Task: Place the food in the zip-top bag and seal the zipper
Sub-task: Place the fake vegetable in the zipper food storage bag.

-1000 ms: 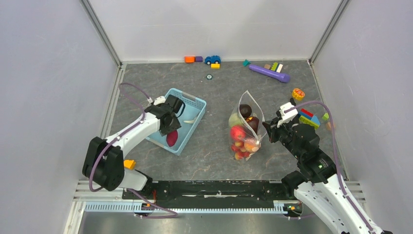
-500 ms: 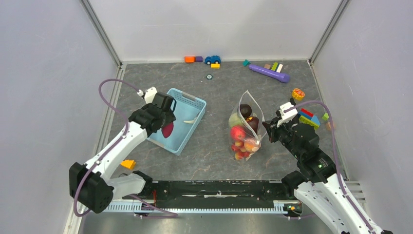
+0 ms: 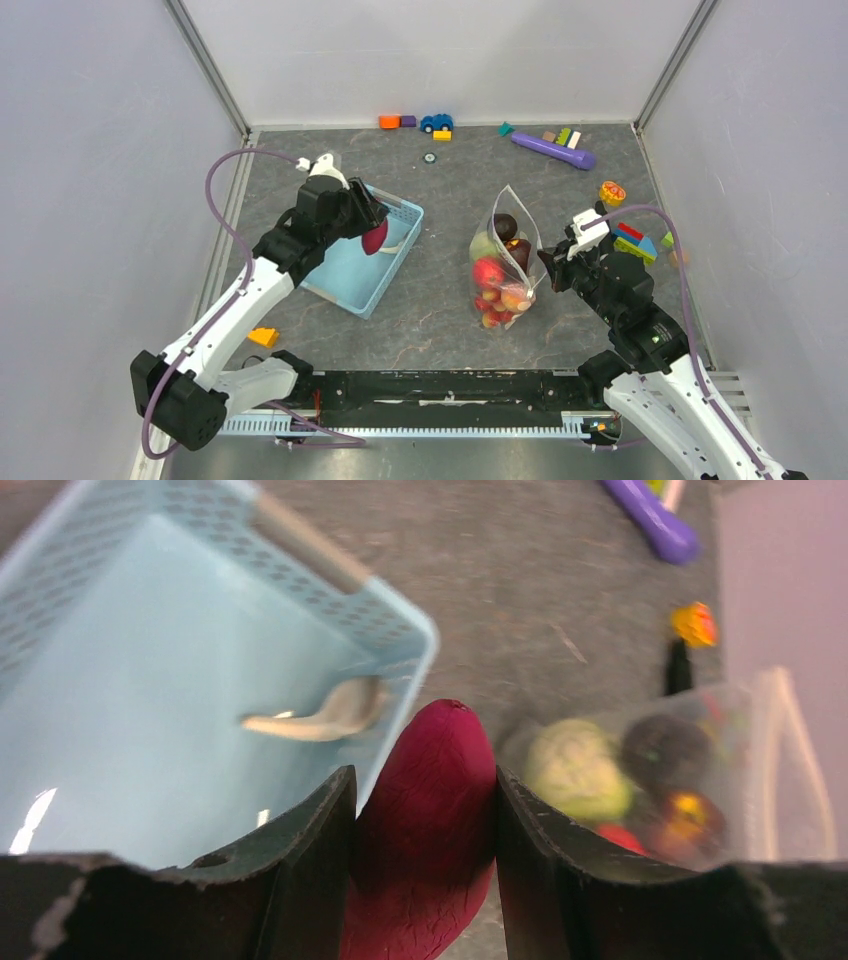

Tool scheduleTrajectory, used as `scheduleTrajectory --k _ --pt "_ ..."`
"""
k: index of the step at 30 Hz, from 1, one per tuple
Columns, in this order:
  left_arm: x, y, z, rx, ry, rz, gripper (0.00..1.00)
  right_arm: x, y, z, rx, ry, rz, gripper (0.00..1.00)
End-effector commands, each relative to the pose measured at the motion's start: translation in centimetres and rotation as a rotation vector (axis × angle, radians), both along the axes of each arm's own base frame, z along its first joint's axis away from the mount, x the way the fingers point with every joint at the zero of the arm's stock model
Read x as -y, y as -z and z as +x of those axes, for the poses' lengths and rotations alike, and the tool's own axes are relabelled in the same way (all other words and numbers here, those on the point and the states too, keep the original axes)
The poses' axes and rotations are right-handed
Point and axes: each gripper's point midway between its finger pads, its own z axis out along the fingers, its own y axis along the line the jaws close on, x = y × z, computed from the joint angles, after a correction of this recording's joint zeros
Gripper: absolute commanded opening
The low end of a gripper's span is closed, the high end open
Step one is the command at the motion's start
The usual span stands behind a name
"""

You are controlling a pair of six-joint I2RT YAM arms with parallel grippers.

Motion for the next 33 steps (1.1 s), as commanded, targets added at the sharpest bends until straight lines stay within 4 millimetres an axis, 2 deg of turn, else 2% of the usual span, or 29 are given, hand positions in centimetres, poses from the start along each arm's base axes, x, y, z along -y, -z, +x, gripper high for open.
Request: scheduleTrajectory --k 1,12,18,22,25,33 --pt "6.9 -6.4 0.1 0.198 0.331 -0.155 0.17 -0.3 -1.4 0.4 0.045 -0.006 0.023 0.00" --pt "19.7 -12.6 -2.7 0.362 0.682 -0.256 0.18 -0.7 -1.8 0.1 0.047 -0.027 0.041 0.00" --pt "24.6 -15.7 -3.6 0.478 0.759 -0.329 0.18 -1.2 -2.3 -0.3 0.056 -0.065 0.056 0.00" --pt "26.9 -16.1 -3.6 0.529 0.753 -0.363 0.19 -1.3 -2.3 -0.3 0.056 -0.065 0.059 0.00" --pt "28.3 -15.7 -3.1 0.539 0.744 -0.367 0.19 -1.3 -2.5 -0.4 0.058 -0.070 0.059 0.00" --pt "31.4 -11.2 -2.1 0.483 0.765 -0.316 0.22 -1.0 -2.7 -0.5 0.068 -0.060 0.062 0.00"
